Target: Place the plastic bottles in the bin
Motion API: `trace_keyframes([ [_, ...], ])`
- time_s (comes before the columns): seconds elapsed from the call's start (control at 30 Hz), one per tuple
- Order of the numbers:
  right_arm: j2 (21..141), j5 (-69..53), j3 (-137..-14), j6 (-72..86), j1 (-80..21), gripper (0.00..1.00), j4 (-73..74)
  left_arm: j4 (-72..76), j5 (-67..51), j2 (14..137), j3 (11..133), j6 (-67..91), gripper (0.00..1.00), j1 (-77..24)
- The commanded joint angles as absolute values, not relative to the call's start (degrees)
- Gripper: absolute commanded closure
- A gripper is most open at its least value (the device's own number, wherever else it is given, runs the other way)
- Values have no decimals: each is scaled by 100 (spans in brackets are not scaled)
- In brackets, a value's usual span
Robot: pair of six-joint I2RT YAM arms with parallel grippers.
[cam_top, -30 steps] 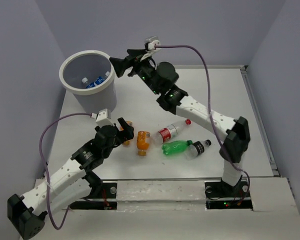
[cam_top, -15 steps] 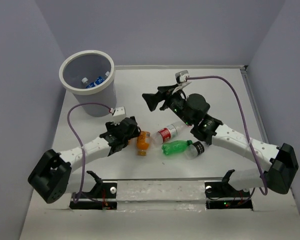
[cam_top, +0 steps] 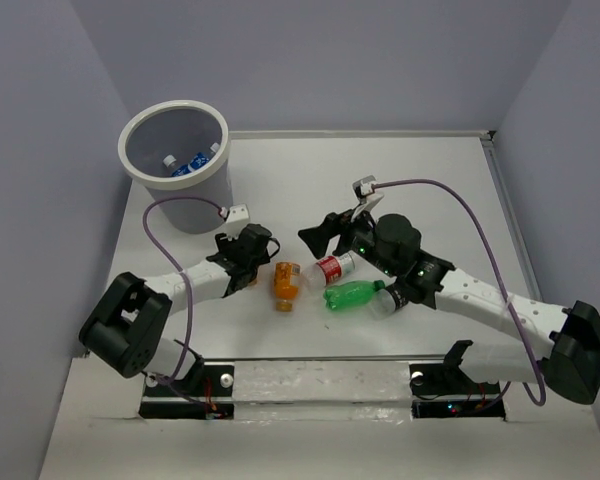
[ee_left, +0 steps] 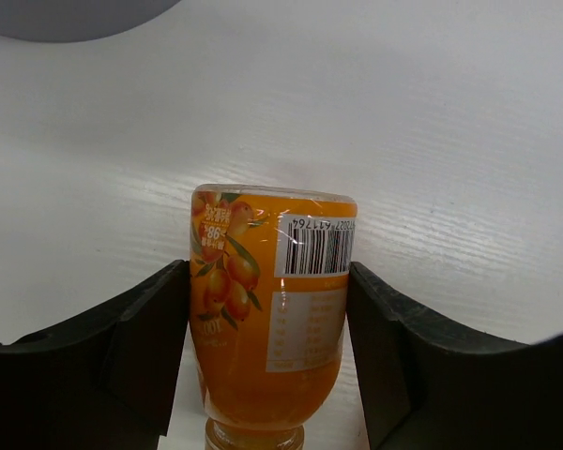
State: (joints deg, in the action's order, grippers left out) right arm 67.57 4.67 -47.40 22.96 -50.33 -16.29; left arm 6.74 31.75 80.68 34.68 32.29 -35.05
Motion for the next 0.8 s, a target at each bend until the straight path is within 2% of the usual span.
trace_keyframes([
  [0.0,6496,483,-4650,2251,-5054,11,-1609,1002,3331,8051,3674,3024,46,-3445],
  [0.1,6434,466,-4649,2180,-5054,12,-1293,608,3059,7490,4015,2936,56,-3454],
  [0.23,6460,579,-4588,2232,-5054,13,-853,396,2796,6131,4701,2804,57,-3586],
  [0.4,6644,615,-4561,2294,-5106,13,-817,466,2680,5301,5509,2479,56,-3595],
  [0.57,6785,492,-4658,2311,-5264,13,-923,843,3804,5641,6678,1452,52,-3411],
  [0.77,6987,439,-4763,2285,-5449,15,-827,571,3427,7144,8190,994,51,-1812],
])
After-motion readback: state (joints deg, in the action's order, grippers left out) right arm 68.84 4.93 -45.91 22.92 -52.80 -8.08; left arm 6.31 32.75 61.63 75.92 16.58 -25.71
